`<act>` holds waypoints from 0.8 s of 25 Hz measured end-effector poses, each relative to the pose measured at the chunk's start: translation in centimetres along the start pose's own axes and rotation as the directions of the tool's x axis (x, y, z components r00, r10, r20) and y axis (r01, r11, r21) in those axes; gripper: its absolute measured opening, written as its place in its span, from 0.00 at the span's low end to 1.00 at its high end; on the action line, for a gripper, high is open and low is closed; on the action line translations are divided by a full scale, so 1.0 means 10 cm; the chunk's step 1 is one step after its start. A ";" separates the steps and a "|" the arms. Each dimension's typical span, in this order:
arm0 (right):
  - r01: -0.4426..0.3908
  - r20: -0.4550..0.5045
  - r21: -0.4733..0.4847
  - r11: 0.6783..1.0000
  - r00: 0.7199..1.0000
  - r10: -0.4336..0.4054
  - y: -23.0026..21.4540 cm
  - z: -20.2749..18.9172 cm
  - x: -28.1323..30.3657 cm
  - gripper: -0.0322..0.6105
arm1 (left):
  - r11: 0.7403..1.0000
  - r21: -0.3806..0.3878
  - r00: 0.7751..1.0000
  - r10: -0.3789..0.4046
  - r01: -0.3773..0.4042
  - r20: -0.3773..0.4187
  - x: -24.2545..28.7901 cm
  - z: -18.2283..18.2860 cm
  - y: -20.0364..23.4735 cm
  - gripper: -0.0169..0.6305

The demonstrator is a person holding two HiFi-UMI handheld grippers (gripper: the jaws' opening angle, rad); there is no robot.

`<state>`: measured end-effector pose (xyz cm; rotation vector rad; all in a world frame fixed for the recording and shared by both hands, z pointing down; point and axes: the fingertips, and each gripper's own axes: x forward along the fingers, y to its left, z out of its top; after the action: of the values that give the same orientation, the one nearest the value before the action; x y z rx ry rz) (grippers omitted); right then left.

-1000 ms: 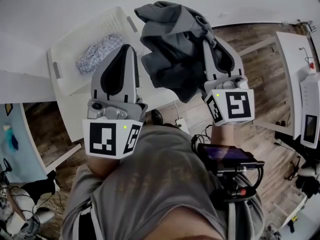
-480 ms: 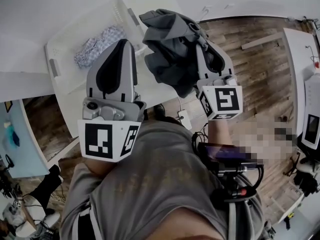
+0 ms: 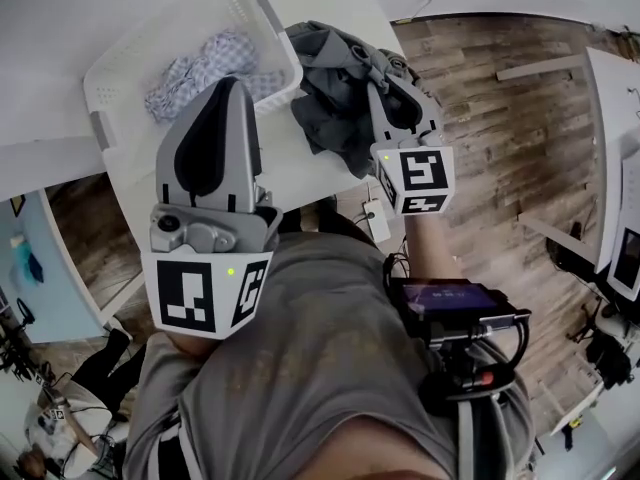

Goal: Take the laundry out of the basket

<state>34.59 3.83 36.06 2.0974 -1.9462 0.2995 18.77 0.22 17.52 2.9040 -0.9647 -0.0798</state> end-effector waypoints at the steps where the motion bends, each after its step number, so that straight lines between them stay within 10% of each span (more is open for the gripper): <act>1: -0.009 -0.006 -0.005 1.000 1.000 0.009 0.02 -0.06 0.08 0.14 | 1.000 0.000 1.000 0.005 -0.005 -0.006 0.03 -0.06 0.03 0.04; 20: -0.124 0.029 -0.072 0.990 0.992 0.126 0.39 0.09 0.27 0.23 | 0.991 0.032 0.991 0.131 -0.131 0.007 -0.26 -0.08 0.17 0.04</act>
<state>30.94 0.74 36.29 1.9537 -2.0809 0.2187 15.74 0.43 18.54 2.8614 -1.1648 -0.0642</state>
